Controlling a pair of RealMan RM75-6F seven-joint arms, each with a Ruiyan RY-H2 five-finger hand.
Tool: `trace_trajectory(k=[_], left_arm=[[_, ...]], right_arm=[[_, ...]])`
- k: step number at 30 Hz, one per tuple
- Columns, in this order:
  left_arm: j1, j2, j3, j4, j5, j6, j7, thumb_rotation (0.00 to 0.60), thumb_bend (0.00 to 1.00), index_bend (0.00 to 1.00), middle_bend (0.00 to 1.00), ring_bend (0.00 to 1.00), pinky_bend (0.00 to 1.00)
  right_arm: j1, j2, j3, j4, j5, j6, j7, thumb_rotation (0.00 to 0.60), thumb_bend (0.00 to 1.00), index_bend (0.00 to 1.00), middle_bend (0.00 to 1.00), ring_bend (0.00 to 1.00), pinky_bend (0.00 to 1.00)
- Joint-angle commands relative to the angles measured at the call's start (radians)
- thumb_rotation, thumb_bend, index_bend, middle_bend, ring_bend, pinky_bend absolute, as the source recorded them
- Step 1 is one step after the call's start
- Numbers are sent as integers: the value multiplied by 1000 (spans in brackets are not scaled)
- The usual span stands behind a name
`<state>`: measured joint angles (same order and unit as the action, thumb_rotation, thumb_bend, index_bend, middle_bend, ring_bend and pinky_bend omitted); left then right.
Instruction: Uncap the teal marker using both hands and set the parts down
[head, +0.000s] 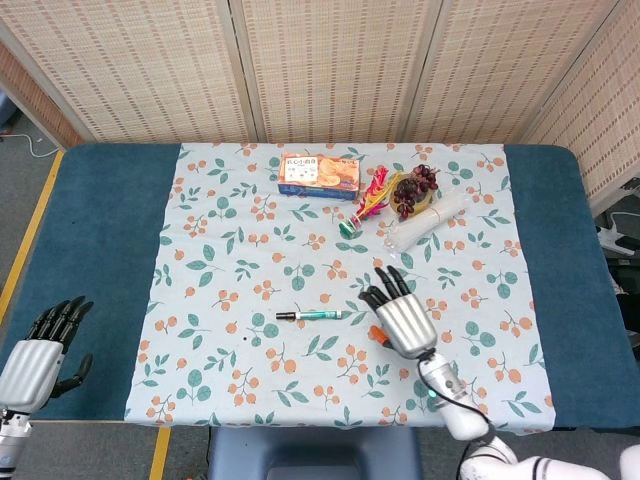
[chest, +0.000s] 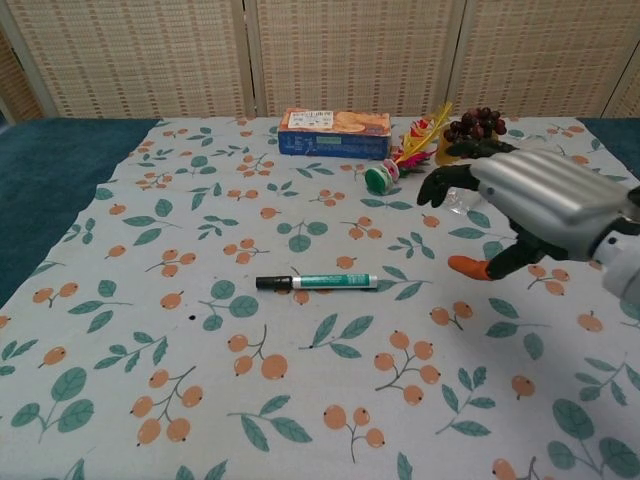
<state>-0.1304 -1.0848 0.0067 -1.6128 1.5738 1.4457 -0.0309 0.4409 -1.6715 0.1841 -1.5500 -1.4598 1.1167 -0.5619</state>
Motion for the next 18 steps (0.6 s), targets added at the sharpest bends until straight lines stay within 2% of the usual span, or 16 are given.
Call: trace_trajectory(k=[1,10,18], left_arm=[[2,8,0,-1,1,3,-13,600,458,0,0,0,92],[1,13,5,2,10,3,-26,600,457,0,0,0,92],[-2,21,2,-1,0,-5,-35,600,457,0,0,0,92]], right_arm=[[103,-149,46,93,103,-81,-125,600,206,308,299,0,0],[203,-295,63,296,173,-130,-165,600,228,337,313,0,0],[244,-359,59,403,204,-142,-153,600,240,369,334,1,0]])
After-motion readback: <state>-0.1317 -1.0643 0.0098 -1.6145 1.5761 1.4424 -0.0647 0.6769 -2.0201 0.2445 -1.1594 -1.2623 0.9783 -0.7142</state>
